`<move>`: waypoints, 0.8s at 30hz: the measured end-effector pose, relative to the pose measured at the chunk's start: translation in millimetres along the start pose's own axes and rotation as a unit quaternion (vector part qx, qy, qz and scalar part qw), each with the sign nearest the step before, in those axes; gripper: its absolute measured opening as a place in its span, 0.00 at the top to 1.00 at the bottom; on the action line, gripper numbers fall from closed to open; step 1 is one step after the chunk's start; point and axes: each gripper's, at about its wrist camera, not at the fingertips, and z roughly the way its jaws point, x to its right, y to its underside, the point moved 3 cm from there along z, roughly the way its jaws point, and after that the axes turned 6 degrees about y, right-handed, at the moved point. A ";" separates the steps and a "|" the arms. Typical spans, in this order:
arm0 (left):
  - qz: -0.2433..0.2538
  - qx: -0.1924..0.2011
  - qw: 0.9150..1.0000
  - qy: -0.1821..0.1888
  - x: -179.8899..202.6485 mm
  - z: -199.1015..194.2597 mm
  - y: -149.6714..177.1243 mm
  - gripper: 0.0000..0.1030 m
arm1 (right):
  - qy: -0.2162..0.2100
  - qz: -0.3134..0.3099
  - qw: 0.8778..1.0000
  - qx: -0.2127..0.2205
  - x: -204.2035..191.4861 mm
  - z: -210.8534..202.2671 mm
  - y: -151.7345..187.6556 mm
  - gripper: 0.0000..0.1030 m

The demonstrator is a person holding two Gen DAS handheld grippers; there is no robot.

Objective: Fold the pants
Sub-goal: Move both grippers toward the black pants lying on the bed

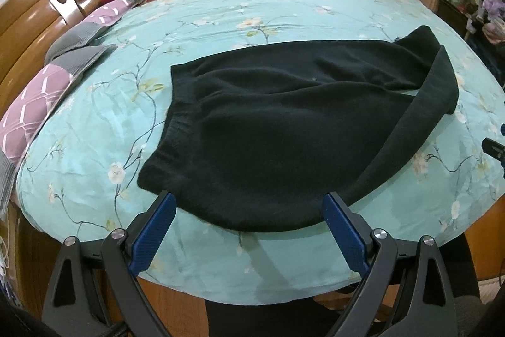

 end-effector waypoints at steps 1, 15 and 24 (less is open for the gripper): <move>0.001 0.000 1.000 0.001 0.8 0.5 -0.2 0.08 | -0.001 -0.001 1.000 0.000 0.0 1.1 -0.3 0.00; -0.001 -0.017 1.000 -0.001 -0.7 14.1 -2.1 0.08 | -0.003 0.014 1.000 -0.018 9.4 19.2 -0.3 0.00; -0.015 -0.030 0.999 0.014 -1.3 21.0 -4.8 0.08 | -0.006 0.021 0.999 -0.027 12.4 27.9 -3.2 0.00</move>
